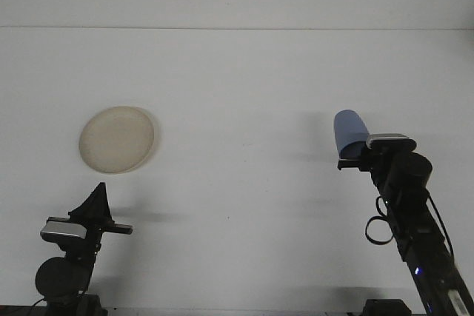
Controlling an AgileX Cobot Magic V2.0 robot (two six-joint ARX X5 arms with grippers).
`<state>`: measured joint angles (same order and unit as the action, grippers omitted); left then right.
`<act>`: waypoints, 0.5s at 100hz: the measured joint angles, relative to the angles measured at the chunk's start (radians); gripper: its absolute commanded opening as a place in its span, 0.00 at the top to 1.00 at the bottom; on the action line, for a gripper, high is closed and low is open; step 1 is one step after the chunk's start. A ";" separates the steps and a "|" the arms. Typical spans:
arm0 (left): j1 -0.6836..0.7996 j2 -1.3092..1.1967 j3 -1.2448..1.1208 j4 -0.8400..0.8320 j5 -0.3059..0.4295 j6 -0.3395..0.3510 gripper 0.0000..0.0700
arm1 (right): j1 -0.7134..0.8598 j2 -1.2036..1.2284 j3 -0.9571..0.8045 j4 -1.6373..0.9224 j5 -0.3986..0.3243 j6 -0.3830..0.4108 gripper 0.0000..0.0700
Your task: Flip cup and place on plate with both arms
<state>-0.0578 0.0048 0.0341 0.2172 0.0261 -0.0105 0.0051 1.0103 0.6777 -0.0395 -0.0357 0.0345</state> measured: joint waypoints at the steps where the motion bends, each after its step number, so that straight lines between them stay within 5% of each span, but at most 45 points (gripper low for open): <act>1: 0.000 0.000 0.000 0.000 0.000 0.000 0.98 | 0.005 -0.011 0.005 -0.019 0.005 0.002 1.00; 50: 0.000 0.000 0.000 0.000 0.000 0.000 0.98 | 0.306 -0.103 0.354 -0.753 0.063 0.211 1.00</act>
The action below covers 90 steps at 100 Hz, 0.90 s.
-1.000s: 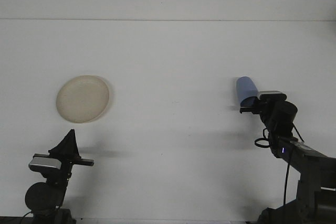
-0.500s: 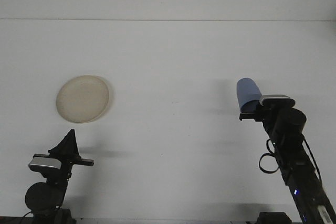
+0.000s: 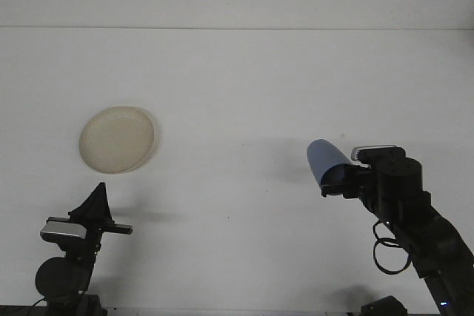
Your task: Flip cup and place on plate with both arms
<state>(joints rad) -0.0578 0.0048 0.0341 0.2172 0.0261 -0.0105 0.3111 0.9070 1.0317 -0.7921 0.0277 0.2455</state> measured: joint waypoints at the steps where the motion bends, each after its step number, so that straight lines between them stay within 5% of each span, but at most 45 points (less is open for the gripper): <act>1: 0.000 0.000 0.000 0.000 0.000 0.000 0.98 | 0.008 0.005 0.009 -0.010 0.000 0.005 1.00; 46: 0.000 0.000 0.000 0.000 0.000 0.000 0.98 | 0.281 0.412 0.379 -0.351 -0.001 0.077 1.00; 90: 0.000 0.000 0.000 0.000 0.000 0.000 0.98 | 0.437 0.708 0.493 -0.439 -0.005 0.066 1.00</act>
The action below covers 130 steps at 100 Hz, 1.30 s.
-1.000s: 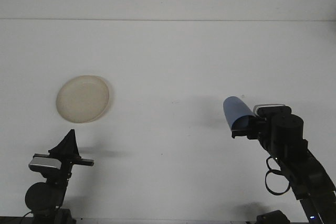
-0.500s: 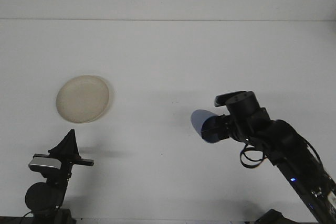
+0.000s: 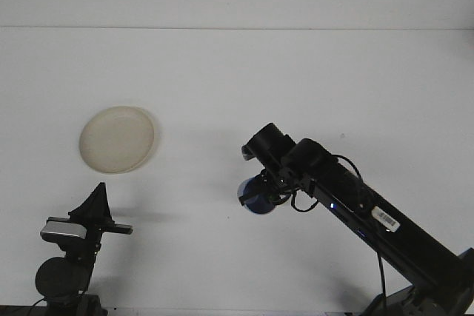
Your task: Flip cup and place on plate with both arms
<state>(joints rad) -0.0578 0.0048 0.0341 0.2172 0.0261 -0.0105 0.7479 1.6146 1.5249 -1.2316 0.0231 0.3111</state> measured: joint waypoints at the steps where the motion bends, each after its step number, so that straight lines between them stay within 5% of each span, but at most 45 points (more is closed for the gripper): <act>1: 0.000 0.000 0.000 0.000 0.000 0.000 0.98 | 0.002 0.003 0.000 -0.003 0.000 0.000 1.00; 120: 0.000 0.000 0.000 0.000 0.000 0.000 0.98 | 0.042 0.156 0.004 -0.031 -0.034 -0.084 1.00; 130: 0.000 0.000 0.000 0.000 0.000 0.000 0.98 | 0.046 0.156 0.004 -0.023 -0.049 -0.087 0.93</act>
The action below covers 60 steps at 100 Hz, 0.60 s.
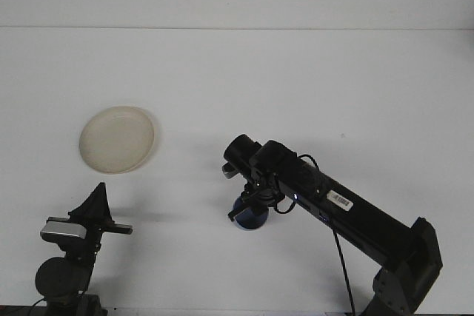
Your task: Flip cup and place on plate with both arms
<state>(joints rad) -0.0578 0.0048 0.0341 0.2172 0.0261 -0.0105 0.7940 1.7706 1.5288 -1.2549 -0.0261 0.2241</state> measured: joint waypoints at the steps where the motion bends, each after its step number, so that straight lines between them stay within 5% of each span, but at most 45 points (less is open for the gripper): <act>1: 0.000 0.000 0.000 0.000 0.000 0.000 0.98 | 0.000 0.000 0.000 0.000 0.000 0.000 0.92; 23: 0.000 0.000 0.000 0.000 0.000 0.000 0.98 | 0.001 0.000 0.000 -0.001 0.000 -0.003 0.46; 60: 0.000 0.000 0.000 0.000 0.000 0.000 0.98 | -0.003 -0.012 0.038 -0.014 -0.001 -0.019 0.40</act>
<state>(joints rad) -0.0578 0.0048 0.0341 0.2172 0.0261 -0.0105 0.7910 1.7588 1.5665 -1.2694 -0.0273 0.2054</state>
